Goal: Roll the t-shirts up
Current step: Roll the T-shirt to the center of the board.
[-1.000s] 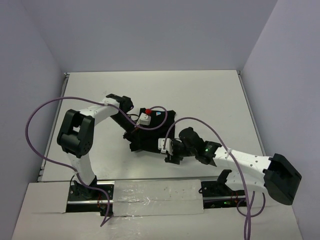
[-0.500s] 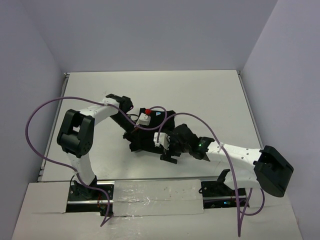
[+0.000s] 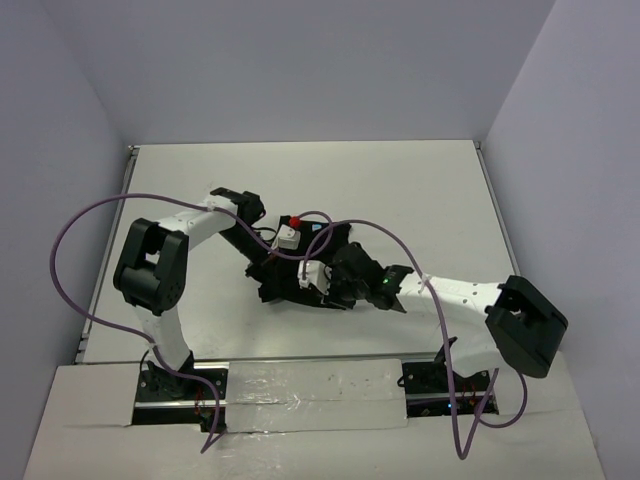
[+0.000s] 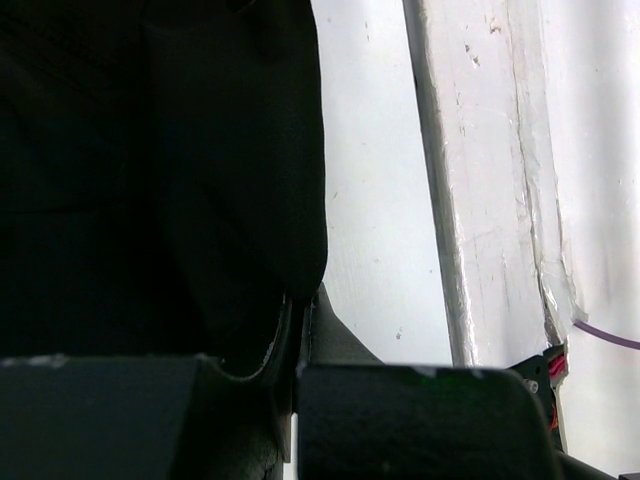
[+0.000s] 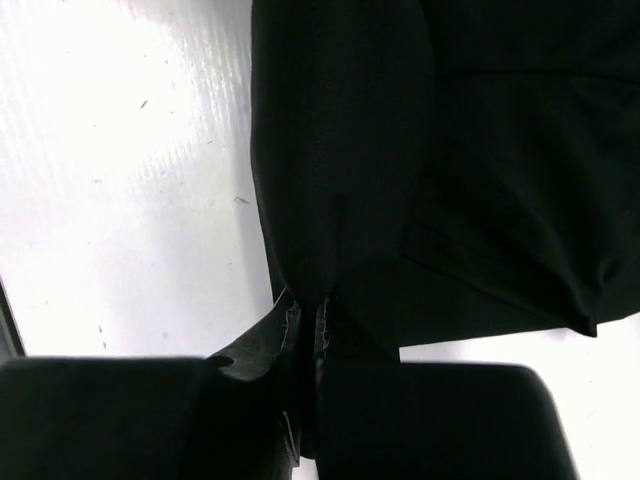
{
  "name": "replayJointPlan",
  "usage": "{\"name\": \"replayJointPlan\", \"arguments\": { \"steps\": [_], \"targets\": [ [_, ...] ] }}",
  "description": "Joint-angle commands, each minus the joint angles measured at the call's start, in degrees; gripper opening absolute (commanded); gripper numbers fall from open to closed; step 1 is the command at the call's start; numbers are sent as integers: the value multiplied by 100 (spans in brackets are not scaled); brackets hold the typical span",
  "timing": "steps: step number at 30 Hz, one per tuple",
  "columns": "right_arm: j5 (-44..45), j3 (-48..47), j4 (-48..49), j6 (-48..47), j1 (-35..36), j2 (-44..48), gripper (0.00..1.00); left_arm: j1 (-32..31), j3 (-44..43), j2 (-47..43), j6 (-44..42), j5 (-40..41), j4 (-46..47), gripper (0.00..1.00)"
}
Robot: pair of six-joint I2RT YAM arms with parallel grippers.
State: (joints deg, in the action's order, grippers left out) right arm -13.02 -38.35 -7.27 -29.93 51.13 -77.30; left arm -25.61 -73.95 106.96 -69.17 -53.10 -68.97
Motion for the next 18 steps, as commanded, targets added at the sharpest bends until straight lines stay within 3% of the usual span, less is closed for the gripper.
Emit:
{"name": "replayJointPlan", "arguments": {
  "steps": [1, 4, 5, 8, 13, 18],
  "targets": [
    [-130, -278, -214, 57, -42, 4, 0, 20, 12, -17, 26, -218, 85, 0],
    [-551, -287, -353, 181, -410, 267, 0, 108, 117, -26, 175, -165, 182, 0],
    [-1049, -296, -380, 216, -577, 311, 0, 134, 135, -8, 289, -183, 234, 0],
    [-1632, -453, -608, 208, -1087, 207, 0, 179, 127, 88, 561, -244, 410, 6],
    [-1722, -1514, -1643, -100, -1281, -1134, 0, 187, -31, 281, 1089, 53, 902, 11],
    [-1608, -1974, -2024, -232, -1387, -1709, 1, 196, 100, 352, 1300, 537, 1306, 19]
  ]
}}
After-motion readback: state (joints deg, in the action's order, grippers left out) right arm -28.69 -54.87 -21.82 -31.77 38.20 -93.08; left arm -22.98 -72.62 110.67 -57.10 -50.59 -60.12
